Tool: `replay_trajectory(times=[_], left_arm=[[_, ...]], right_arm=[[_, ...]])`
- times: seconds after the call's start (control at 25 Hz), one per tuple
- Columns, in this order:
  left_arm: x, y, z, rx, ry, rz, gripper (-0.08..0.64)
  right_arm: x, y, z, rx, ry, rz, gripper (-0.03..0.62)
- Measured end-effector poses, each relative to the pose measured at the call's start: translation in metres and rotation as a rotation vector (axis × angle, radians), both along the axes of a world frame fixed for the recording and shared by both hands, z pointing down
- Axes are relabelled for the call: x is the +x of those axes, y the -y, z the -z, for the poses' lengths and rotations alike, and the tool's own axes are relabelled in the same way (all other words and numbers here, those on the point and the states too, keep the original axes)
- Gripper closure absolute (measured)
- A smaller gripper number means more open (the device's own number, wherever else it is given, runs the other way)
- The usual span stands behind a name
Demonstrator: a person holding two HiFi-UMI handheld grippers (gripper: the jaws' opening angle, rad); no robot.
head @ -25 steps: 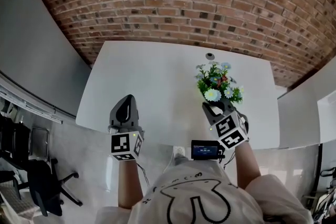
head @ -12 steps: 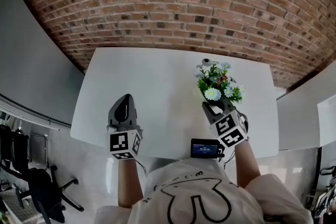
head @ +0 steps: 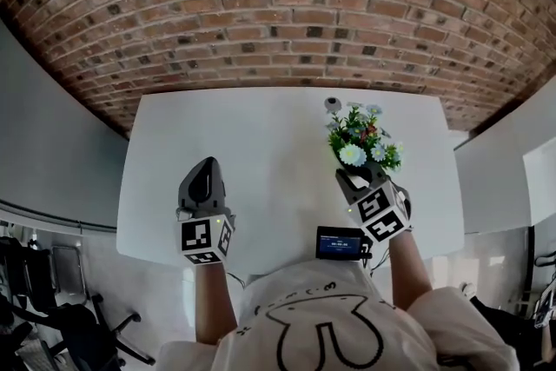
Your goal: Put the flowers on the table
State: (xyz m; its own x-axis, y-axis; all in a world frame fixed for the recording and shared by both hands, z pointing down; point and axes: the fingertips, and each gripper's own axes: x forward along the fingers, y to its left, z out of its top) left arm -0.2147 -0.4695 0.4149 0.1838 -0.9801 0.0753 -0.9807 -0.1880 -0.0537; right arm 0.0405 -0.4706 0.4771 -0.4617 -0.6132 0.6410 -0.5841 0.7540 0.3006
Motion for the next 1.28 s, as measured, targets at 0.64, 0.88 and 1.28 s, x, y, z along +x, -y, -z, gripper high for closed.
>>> replay_trajectory(times=[0.64, 0.88, 1.28], left_arm=[[0.006, 0.056, -0.044, -0.101, -0.016, -0.061, 0.548], [0.005, 0.064, -0.061, -0.14, -0.018, -0.065, 0.548], [0.009, 0.073, -0.086, -0.192, -0.023, -0.081, 0.548]], right_arm=[[0.003, 0.037, -0.036, -0.086, -0.035, -0.055, 0.541], [0.004, 0.043, -0.053, -0.117, -0.053, -0.053, 0.541], [0.005, 0.048, -0.084, -0.171, -0.089, -0.048, 0.541]])
